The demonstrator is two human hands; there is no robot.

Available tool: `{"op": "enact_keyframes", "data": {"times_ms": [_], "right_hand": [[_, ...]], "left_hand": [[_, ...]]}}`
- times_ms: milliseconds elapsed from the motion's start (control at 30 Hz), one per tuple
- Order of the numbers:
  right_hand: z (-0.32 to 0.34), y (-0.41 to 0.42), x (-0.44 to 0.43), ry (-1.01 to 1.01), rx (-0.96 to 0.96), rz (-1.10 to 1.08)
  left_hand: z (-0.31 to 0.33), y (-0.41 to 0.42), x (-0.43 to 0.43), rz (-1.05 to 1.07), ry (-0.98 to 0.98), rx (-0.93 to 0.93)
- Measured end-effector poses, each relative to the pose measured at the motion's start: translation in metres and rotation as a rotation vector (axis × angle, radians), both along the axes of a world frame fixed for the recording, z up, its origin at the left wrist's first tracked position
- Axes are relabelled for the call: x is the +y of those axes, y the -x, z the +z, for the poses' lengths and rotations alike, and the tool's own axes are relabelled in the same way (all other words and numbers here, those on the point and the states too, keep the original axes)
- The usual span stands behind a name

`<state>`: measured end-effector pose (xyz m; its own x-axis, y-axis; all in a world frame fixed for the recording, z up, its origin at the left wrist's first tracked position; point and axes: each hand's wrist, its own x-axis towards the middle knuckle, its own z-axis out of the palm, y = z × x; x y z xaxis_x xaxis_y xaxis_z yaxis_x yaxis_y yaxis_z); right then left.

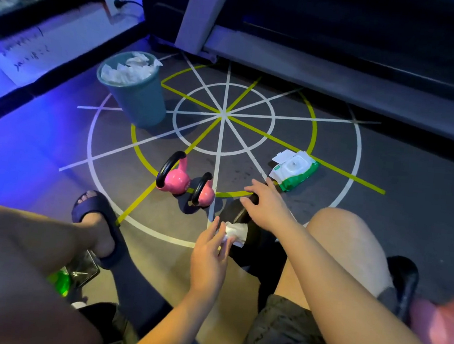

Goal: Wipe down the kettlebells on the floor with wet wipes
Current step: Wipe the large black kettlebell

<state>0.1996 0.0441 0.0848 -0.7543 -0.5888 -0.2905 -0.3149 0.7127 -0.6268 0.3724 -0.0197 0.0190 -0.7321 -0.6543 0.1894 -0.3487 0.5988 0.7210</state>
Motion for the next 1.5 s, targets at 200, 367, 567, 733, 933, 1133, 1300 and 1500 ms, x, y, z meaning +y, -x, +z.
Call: {"op": "enact_keyframes", "data": {"times_ms": [200, 367, 567, 733, 933, 1133, 1300, 1500], "right_hand": [[0.002, 0.001, 0.002, -0.021, -0.015, 0.013], [0.005, 0.0, 0.002, -0.021, -0.027, 0.011], [-0.001, 0.0, 0.0, -0.007, -0.01, -0.012], [0.011, 0.006, 0.002, -0.041, -0.052, 0.058], [0.013, 0.025, 0.025, -0.165, -0.077, 0.372], [-0.001, 0.025, 0.015, -0.143, -0.017, 0.356], [0.001, 0.025, 0.012, -0.161, 0.096, 0.307], [0.001, 0.007, -0.005, -0.186, 0.196, 0.099]], "left_hand": [[0.012, 0.002, 0.0, -0.053, -0.04, -0.004], [-0.009, -0.022, 0.007, 0.055, -0.38, -0.287], [0.014, 0.006, 0.03, 0.26, -0.412, -0.088], [-0.008, -0.007, 0.032, 0.089, -0.301, -0.093], [-0.015, 0.004, 0.02, 0.027, -0.301, -0.059], [-0.024, 0.005, -0.002, -0.081, -0.278, -0.094], [-0.013, 0.012, -0.02, -0.167, -0.258, -0.147], [-0.004, 0.021, -0.067, -0.204, -0.215, -0.201]]}}
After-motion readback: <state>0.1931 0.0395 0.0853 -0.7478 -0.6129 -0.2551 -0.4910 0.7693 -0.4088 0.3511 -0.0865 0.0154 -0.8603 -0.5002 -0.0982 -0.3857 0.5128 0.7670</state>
